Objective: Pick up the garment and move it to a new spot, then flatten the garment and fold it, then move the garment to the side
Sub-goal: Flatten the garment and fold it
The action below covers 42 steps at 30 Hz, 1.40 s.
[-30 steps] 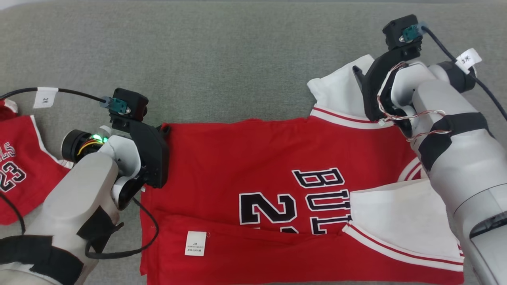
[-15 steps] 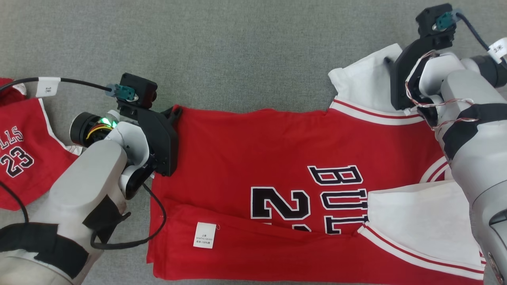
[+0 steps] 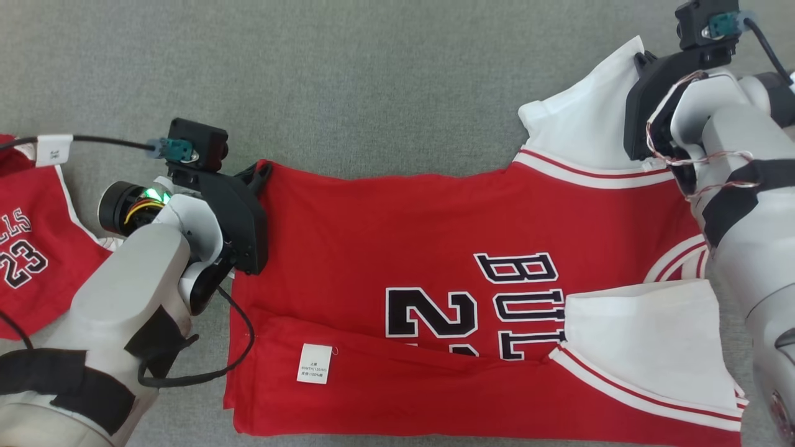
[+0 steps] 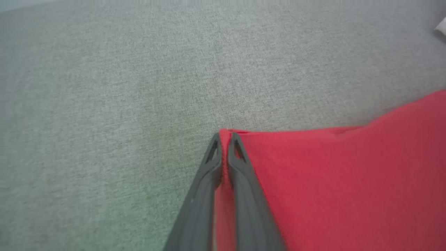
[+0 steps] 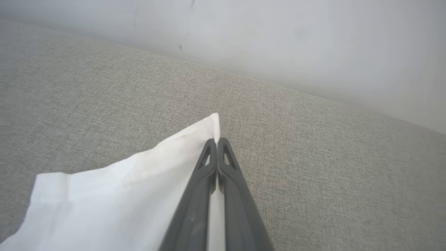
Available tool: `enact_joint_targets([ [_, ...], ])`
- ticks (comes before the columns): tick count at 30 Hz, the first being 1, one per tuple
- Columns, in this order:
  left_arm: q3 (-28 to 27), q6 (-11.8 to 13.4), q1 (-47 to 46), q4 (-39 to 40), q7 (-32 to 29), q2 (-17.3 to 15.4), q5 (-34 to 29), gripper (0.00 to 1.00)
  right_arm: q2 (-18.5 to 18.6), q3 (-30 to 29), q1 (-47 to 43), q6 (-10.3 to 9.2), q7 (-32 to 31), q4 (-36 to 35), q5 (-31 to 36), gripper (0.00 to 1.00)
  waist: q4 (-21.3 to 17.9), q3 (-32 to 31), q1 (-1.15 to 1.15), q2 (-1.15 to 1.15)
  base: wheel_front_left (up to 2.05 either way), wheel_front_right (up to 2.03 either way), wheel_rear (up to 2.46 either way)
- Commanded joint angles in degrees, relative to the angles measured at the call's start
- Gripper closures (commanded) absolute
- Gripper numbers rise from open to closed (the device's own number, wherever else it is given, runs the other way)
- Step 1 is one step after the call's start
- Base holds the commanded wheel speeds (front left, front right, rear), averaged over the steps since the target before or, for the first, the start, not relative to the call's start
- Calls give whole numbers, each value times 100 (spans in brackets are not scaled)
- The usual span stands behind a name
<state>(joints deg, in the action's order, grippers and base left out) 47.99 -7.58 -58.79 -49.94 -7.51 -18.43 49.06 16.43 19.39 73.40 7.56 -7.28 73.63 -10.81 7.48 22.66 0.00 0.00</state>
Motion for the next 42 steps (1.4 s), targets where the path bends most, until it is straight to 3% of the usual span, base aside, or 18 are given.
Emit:
enact_joint_targets([
  [1,0,17,95,-51,163,-22,65,100,-55,-76,-155,-16,149,19,27,100,-80,-190,0,0,0,0,0],
  [9,79,16,366,-115,570,-115,179,100,-71,-231,-489,-16,624,18,-64,100,-207,-581,0,0,0,0,0],
  [20,119,17,917,-205,1254,-264,269,100,-203,-246,-1374,-16,1215,-274,-713,100,-422,-1311,0,0,0,0,0],
  [31,17,65,1889,-356,1974,-314,476,100,-37,57,-2917,-16,1390,-1294,-1681,100,-741,-2036,0,0,0,0,0],
  [42,-503,392,3079,-49,2272,-275,685,100,114,-234,-4509,-17,1408,-2281,-2390,100,-834,-2439,0,0,0,0,0],
])
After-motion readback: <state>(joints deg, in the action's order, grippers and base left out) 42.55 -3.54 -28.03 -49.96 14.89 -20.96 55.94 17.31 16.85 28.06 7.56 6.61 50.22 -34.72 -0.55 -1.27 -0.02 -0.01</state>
